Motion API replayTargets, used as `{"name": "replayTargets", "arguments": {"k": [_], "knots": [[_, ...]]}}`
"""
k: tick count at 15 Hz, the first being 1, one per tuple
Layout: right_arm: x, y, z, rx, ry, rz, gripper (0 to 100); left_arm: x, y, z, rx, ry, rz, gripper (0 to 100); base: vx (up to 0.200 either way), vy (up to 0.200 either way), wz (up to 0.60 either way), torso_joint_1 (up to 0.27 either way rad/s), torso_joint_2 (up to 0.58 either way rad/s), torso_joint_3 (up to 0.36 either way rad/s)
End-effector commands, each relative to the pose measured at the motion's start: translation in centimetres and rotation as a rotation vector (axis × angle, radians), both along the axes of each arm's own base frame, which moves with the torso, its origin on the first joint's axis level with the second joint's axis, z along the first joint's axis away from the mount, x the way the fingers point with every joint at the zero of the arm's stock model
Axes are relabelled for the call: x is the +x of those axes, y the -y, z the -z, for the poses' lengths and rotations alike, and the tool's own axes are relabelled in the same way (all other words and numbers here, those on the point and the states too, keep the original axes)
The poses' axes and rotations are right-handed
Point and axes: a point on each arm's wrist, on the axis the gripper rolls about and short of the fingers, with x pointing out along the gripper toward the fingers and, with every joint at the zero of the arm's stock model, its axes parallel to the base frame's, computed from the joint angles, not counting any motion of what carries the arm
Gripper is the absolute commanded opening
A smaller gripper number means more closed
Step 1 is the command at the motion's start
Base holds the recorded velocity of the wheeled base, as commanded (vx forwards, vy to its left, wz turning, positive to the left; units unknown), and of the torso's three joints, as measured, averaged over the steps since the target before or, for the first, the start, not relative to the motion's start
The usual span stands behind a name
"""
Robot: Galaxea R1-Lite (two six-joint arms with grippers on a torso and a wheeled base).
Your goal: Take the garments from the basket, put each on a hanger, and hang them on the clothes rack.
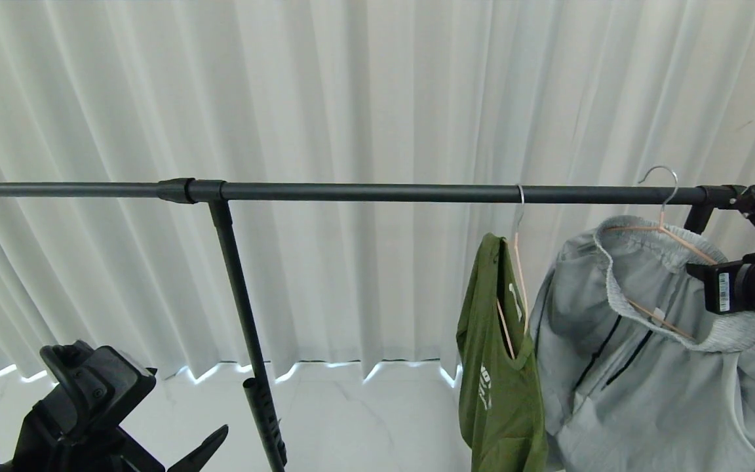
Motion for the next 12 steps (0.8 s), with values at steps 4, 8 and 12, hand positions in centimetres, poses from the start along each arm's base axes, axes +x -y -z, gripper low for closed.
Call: {"name": "replayTargets", "arguments": {"k": [4, 8, 12], "knots": [[0.9, 0.0, 1.1, -0.008, -0.048, 0.008, 0, 0.0, 0.0, 0.1, 0.001, -0.003, 0.001, 100, 0.0, 0.0, 0.0, 0.0, 0.0, 0.0], [0.8, 0.0, 1.1, -0.008, -0.045, 0.009, 100, 0.0, 0.0, 0.1, 0.001, -0.003, 0.0, 100, 0.0, 0.0, 0.0, 0.0, 0.0, 0.0], [-2.1, 0.2, 0.4, -0.013, 0.007, 0.038, 100, -0.4, -0.3, 0.3, -0.001, -0.004, -0.009, 100, 0.0, 0.0, 0.0, 0.0, 0.0, 0.0]]}}
